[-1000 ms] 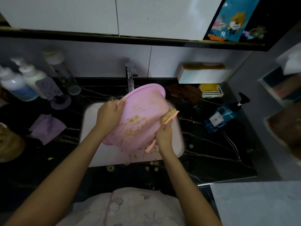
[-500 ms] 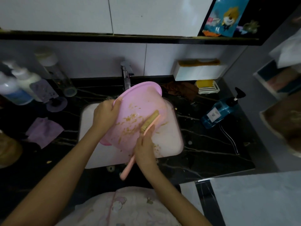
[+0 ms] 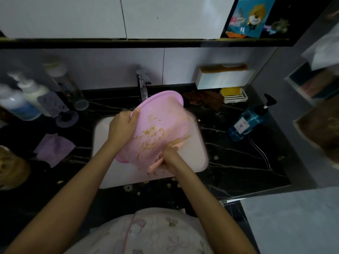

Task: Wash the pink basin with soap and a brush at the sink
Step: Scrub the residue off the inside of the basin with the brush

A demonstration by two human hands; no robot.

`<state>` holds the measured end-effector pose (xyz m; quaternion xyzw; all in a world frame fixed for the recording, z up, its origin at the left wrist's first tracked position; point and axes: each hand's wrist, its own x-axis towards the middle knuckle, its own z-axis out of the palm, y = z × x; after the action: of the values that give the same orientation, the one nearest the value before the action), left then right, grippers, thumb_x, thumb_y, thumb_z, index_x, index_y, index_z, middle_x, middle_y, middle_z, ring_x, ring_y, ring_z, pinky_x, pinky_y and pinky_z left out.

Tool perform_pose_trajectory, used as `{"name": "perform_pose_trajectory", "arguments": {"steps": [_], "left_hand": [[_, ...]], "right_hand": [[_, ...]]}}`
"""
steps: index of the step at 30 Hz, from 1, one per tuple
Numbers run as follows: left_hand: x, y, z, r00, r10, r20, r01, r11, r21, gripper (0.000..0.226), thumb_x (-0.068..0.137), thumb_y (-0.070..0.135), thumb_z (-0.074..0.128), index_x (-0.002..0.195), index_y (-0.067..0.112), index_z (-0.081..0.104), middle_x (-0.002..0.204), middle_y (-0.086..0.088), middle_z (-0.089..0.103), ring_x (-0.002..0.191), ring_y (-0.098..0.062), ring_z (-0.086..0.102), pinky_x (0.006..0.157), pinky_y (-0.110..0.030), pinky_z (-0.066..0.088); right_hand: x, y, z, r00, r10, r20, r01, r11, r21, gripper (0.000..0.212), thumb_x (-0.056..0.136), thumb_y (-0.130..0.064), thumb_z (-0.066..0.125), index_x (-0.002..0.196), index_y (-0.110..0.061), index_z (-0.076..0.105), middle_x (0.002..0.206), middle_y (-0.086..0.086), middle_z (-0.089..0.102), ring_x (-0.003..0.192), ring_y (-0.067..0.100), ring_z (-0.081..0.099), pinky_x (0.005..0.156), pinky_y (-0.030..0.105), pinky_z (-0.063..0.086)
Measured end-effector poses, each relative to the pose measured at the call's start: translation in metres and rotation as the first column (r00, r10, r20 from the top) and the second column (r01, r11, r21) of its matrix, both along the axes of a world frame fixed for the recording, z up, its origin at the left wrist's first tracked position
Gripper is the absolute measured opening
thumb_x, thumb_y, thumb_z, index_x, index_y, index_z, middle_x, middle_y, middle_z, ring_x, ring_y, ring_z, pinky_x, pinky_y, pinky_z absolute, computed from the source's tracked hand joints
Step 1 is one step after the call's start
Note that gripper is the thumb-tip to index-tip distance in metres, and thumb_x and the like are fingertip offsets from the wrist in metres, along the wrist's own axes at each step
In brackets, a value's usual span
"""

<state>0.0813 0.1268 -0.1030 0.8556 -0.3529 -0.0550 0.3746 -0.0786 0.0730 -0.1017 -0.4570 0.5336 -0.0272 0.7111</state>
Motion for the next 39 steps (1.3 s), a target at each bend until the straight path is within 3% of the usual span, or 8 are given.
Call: {"name": "perform_pose_trajectory", "arguments": {"steps": [5,10,15,19,22,28,34,39], "left_hand": [[-0.002,0.001,0.004,1.000,0.004,0.005,-0.004,1.000,0.007,0.056,0.089,0.056,0.027,0.058,0.014,0.045,0.060,-0.007,0.052,0.064,-0.032,0.054,0.060,-0.036,0.040],[-0.010,-0.002,0.004,1.000,0.008,0.002,-0.008,1.000,0.015,0.058,0.088,0.056,0.027,0.062,0.010,0.050,0.063,-0.009,0.056,0.067,-0.031,0.054,0.062,-0.036,0.040],[0.001,0.002,0.003,1.000,0.004,-0.022,-0.004,1.000,0.025,0.054,0.090,0.056,0.029,0.054,0.016,0.037,0.054,0.001,0.045,0.060,-0.027,0.048,0.057,-0.032,0.034],[0.001,0.002,0.002,0.999,0.028,-0.033,-0.027,1.000,0.012,0.055,0.089,0.057,0.029,0.054,0.015,0.038,0.054,-0.001,0.044,0.060,-0.027,0.047,0.059,-0.036,0.038],[0.006,0.001,0.004,0.998,0.044,-0.043,-0.042,0.999,0.028,0.056,0.088,0.057,0.030,0.053,0.013,0.035,0.051,0.002,0.040,0.058,-0.025,0.042,0.058,-0.035,0.035],[0.009,0.001,0.004,0.997,0.037,-0.062,-0.036,0.999,0.009,0.056,0.089,0.056,0.032,0.051,0.015,0.031,0.048,0.004,0.035,0.053,-0.023,0.036,0.055,-0.034,0.032],[0.013,0.002,0.007,0.997,0.040,-0.064,-0.040,0.999,0.015,0.056,0.091,0.052,0.034,0.050,0.015,0.031,0.048,0.003,0.035,0.052,-0.020,0.035,0.054,-0.032,0.028],[0.012,0.002,0.003,0.997,0.050,-0.056,-0.049,0.999,0.022,0.057,0.092,0.052,0.034,0.052,0.013,0.035,0.049,0.001,0.038,0.053,-0.023,0.039,0.053,-0.032,0.031]], "right_hand": [[-0.002,-0.018,0.005,0.999,0.008,0.045,-0.002,0.992,-0.126,0.067,0.098,-0.012,0.029,0.149,-0.017,-0.014,0.098,0.018,0.055,0.070,0.026,0.056,0.071,0.047,0.056],[-0.018,0.013,0.003,0.918,0.396,-0.024,-0.395,0.918,0.041,0.027,0.099,-0.006,0.037,0.124,-0.007,0.046,0.093,0.016,0.067,0.056,0.020,0.064,0.062,0.034,0.056],[-0.013,-0.027,0.004,0.999,0.021,0.038,-0.017,0.995,-0.102,0.037,0.100,-0.011,0.024,0.136,-0.012,0.033,0.071,0.006,0.050,0.056,0.014,0.050,0.042,0.022,0.046],[-0.011,-0.023,-0.005,0.975,0.217,-0.051,-0.220,0.974,-0.061,0.045,0.093,0.009,0.029,0.137,0.001,0.035,0.096,0.018,0.056,0.074,0.026,0.054,0.052,0.031,0.051],[-0.021,0.004,-0.007,0.957,0.287,-0.035,-0.283,0.954,0.098,0.027,0.101,-0.009,0.027,0.090,-0.014,0.051,0.050,-0.002,0.058,0.042,0.010,0.053,0.039,0.025,0.049],[-0.012,-0.038,-0.032,0.993,0.114,-0.025,-0.117,0.981,-0.157,0.040,0.097,-0.007,0.031,0.135,-0.015,0.033,0.086,0.008,0.057,0.065,0.016,0.053,0.051,0.028,0.049],[-0.009,0.002,-0.016,0.983,0.180,0.014,-0.181,0.976,0.122,0.027,0.095,0.000,0.027,0.097,-0.011,0.051,0.062,0.003,0.055,0.046,0.011,0.055,0.038,0.021,0.048],[-0.003,-0.008,-0.007,0.986,0.163,-0.020,-0.163,0.986,-0.018,0.049,0.090,0.011,0.032,0.135,-0.005,0.035,0.098,0.024,0.058,0.087,0.034,0.061,0.087,0.050,0.052]]}}
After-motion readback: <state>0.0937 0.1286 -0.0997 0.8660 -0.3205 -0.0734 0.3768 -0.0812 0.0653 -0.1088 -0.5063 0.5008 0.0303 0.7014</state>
